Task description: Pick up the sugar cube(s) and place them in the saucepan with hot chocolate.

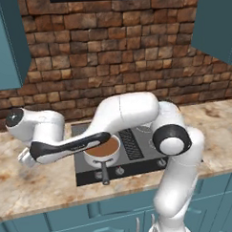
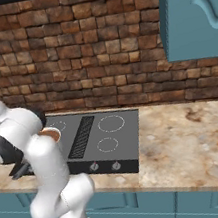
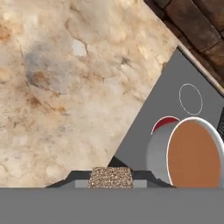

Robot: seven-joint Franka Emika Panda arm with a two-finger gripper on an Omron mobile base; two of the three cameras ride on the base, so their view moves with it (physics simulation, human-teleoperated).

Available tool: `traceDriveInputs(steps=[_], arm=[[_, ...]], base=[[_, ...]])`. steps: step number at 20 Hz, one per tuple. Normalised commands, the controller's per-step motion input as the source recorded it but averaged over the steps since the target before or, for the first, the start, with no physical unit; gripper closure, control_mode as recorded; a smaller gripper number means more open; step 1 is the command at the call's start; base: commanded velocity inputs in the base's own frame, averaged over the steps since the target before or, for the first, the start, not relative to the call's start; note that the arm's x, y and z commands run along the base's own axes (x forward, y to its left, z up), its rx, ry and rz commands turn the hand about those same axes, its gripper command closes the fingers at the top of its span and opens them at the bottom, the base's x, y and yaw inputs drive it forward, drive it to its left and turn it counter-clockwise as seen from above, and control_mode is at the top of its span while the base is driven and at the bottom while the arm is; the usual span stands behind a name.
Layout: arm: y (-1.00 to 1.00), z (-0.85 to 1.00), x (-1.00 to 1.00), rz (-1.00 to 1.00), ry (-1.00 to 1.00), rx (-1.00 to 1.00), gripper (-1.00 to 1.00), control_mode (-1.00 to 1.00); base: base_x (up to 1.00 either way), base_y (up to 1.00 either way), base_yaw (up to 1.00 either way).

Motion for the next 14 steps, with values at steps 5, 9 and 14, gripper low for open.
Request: traceDriveInputs(steps=[5, 9, 14], arm=[[-0.91, 0.45, 0.23, -0.18, 0.17, 0.02, 1.00, -1.00], [-0.69, 0.38, 0.47, -0.24, 0.29, -0.15, 1.00, -1.00], [-0.69, 0.00, 0.52, -0.16, 0.32, 0.09, 1.00, -1.00]], base=[[0.00, 0.00, 0.00], [0.00, 0.00, 0.00], [0.00, 0.00, 0.00]])
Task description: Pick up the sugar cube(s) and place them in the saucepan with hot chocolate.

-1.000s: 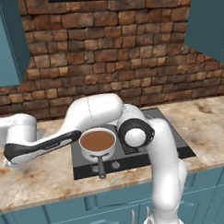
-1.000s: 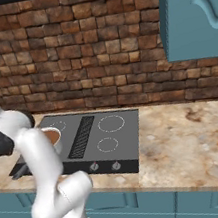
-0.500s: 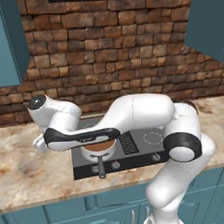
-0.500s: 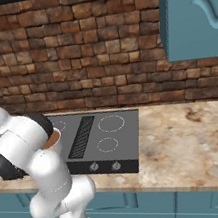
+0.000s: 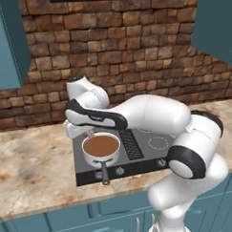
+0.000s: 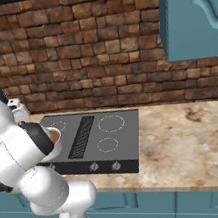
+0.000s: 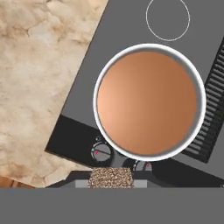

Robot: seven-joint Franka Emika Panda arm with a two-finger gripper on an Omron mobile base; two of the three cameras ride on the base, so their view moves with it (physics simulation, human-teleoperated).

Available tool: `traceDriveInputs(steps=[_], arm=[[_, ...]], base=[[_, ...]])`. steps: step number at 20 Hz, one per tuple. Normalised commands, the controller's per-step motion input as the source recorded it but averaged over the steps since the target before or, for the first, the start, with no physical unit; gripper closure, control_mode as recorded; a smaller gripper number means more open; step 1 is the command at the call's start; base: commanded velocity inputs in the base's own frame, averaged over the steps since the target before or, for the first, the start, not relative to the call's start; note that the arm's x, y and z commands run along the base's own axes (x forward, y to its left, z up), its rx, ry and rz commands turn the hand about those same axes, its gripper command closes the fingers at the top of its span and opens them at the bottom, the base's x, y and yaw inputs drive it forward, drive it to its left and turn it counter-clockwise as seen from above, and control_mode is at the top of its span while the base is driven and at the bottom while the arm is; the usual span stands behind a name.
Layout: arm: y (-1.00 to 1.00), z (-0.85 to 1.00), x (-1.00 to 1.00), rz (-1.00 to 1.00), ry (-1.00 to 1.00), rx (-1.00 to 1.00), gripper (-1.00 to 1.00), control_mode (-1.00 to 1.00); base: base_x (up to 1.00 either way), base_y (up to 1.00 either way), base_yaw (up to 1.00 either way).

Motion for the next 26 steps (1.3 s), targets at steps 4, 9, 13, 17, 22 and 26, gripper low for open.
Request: traceDriveInputs(steps=[4, 9, 13, 17, 22, 26], arm=[[-0.44, -0.17, 0.04, 0.03, 0.00, 0.11, 1.00, -1.00], [-0.29, -0.43, 0.12, 0.00, -0.04, -0.01, 1.00, -1.00], [-0.18, -0.26, 0.01, 0.00, 0.01, -0.02, 1.00, -1.00], [-0.30, -0.36, 0.05, -0.07, 0.04, -0.04, 1.00, -1.00], [-0.23, -0.36, 0.17, -0.03, 0.11, -0.03, 1.00, -1.00], [0.00, 0.00, 0.05, 0.00, 0.00, 0.00, -1.00, -1.00]], base=[[0.00, 0.00, 0.00], [0.00, 0.00, 0.00], [0.00, 0.00, 0.00], [0.00, 0.00, 0.00], [0.00, 0.00, 0.00], [0.00, 0.00, 0.00]])
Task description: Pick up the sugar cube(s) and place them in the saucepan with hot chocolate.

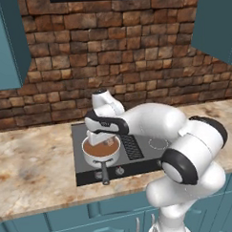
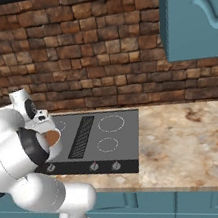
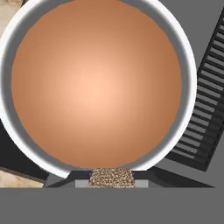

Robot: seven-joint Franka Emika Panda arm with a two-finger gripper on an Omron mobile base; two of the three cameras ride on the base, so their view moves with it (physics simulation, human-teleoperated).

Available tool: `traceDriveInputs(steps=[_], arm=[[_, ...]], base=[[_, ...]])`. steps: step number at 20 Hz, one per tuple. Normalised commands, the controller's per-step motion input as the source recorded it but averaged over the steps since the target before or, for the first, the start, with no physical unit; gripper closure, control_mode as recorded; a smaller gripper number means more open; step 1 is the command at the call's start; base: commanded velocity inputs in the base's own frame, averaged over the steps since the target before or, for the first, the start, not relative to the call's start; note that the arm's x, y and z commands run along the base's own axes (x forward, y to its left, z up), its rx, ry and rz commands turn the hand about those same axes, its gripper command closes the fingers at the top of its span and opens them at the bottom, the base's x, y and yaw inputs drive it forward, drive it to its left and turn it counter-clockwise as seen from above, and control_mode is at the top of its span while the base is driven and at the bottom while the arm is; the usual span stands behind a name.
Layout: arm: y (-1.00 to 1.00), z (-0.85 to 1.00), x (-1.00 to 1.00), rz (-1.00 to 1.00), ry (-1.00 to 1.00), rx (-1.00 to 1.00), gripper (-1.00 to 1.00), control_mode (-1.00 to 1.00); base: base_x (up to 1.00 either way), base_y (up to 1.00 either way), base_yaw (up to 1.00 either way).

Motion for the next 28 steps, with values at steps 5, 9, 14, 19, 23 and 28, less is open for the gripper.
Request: traceDriveInputs(steps=[5, 9, 14, 19, 23, 28], arm=[[0.00, 0.00, 0.00, 0.00, 0.00, 0.00, -1.00, -1.00], [0.00, 0.01, 0.00, 0.00, 0.00, 0.00, -1.00, -1.00], [-0.03, 0.41, -0.12, -0.01, -0.03, 0.00, -1.00, -1.00], [-0.19, 0.85, -0.51, 0.00, -0.14, 0.00, -1.00, -1.00], [-0.44, 0.63, -0.94, -0.03, -0.21, 0.00, -1.00, -1.00], [-0.98, 0.22, -0.38, -0.17, -0.08, 0.02, -1.00, -1.00]], base=[[0.00, 0.00, 0.00], [0.00, 0.00, 0.00], [0.00, 0.00, 0.00], [0.00, 0.00, 0.00], [0.00, 0.00, 0.00], [0.00, 0.00, 0.00]])
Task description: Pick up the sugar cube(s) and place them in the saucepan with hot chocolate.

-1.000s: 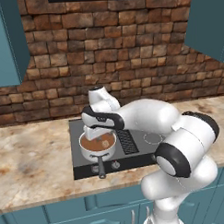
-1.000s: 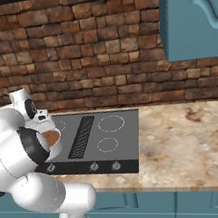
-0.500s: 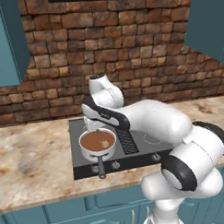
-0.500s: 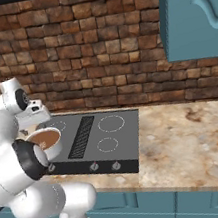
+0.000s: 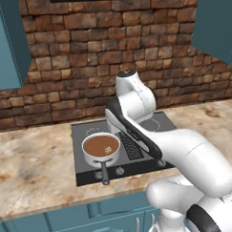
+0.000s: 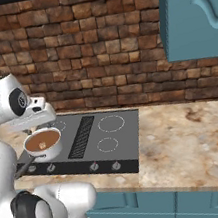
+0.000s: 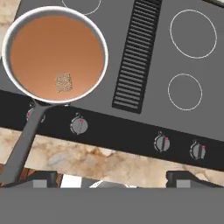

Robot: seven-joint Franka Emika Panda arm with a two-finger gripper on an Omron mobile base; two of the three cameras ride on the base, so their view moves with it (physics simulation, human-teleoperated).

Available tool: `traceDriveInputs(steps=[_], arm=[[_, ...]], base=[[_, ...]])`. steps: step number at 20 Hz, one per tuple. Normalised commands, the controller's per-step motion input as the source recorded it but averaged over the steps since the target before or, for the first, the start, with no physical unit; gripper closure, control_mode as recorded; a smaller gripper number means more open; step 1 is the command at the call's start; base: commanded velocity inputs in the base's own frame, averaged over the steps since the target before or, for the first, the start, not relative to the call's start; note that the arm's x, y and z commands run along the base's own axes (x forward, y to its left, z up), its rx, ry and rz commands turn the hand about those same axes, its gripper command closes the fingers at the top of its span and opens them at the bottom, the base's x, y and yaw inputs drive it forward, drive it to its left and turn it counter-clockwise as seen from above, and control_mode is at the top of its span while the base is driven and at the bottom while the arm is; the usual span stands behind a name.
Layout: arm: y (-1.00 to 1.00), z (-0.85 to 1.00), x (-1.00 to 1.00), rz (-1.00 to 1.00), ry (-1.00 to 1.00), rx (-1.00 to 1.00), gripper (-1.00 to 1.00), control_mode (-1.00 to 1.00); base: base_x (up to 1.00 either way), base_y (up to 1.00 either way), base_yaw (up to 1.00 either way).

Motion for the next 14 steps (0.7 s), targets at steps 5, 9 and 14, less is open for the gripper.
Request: traceDriveInputs(steps=[5, 9, 14], arm=[[-0.97, 0.06, -0.05, -0.05, -0.01, 0.02, -1.00, -1.00], [-0.59, 0.00, 0.15, 0.00, 0.00, 0.01, -1.00, -1.00], [-0.76, -0.21, 0.33, 0.00, 0.11, 0.14, -1.00, -1.00]], base=[[0.00, 0.00, 0.00], [0.00, 0.00, 0.00], [0.00, 0.00, 0.00]])
